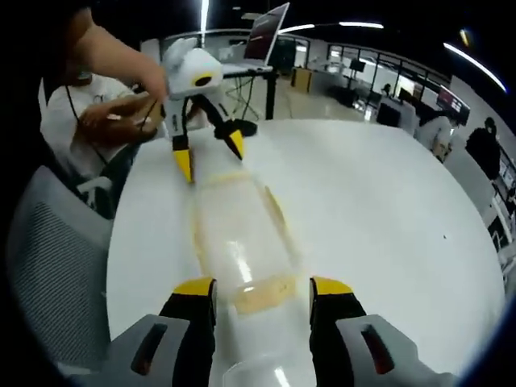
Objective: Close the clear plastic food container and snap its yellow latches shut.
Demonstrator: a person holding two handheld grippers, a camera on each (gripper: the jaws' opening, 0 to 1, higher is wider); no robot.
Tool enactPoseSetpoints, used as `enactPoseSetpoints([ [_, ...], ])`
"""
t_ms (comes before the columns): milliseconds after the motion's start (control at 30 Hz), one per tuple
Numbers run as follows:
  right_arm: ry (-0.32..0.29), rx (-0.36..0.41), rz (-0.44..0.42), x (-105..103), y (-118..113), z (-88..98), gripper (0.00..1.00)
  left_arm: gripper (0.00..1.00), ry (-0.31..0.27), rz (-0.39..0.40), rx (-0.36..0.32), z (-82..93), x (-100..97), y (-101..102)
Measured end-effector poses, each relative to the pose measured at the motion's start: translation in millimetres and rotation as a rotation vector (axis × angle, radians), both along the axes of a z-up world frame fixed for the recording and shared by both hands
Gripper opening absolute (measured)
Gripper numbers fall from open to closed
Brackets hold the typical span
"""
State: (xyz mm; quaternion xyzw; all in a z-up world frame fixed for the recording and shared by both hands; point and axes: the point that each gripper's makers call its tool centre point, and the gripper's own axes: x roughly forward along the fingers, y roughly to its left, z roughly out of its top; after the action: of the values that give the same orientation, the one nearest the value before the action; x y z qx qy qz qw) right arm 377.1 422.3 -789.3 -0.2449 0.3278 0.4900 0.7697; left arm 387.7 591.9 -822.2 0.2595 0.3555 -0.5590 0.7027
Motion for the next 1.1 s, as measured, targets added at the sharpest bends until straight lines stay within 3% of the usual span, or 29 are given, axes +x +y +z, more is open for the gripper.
enactPoseSetpoints([
  [367,0.048,-0.110,0.145,-10,3,-19.7,0.48,0.55,0.001,-0.090,0.051,-4.0,2.6,2],
  [1100,0.079,-0.224,0.228,1,0,-40.4,0.43,0.48,-0.017,-0.245,0.136,-11.2,1.3,-3],
])
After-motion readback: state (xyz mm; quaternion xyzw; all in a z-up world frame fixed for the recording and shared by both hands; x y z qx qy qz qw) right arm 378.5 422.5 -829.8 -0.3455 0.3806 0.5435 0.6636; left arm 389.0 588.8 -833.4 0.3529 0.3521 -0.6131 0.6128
